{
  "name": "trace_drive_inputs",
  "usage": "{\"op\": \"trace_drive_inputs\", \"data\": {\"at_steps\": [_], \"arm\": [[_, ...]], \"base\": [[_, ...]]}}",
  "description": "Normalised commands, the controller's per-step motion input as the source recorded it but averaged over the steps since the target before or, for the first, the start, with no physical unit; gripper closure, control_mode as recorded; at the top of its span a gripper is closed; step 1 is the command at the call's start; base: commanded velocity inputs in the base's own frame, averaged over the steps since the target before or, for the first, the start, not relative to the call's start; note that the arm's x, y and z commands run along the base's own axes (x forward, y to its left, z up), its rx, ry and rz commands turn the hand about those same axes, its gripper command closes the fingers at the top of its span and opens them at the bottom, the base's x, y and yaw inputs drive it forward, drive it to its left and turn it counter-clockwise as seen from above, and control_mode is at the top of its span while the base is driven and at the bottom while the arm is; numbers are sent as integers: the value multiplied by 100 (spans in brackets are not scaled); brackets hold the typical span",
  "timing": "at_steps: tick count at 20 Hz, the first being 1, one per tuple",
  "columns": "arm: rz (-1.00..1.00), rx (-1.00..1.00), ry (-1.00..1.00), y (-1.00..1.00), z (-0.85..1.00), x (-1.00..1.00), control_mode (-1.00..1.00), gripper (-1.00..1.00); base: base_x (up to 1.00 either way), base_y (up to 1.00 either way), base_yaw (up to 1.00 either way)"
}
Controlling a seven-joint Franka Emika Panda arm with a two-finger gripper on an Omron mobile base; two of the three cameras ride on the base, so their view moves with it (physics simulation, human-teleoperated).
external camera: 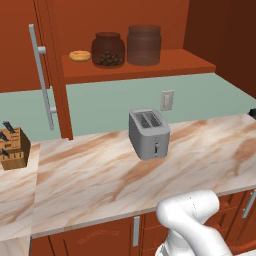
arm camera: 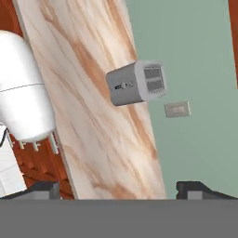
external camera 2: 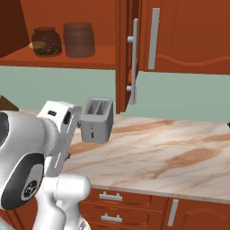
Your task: Pick the jar and jar from the dining table and place them in the open cabinet. Close the cabinet after placing the objects.
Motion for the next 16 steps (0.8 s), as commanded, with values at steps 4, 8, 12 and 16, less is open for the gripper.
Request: {"op": "trace_drive_inputs", "data": {"at_steps": [4, 8, 12, 16], "arm": [[-4, 32, -27, -59, -52, -31, -100, -100], [-2, 26, -30, -48, -37, -45, -100, -100], [0, 15, -35, -40, -24, -57, -100, -100], [0, 15, -21, -48, -14, -10, -100, -100]], "base": [[0, 0, 0], [0, 0, 0], [0, 0, 0], [0, 0, 0]]}}
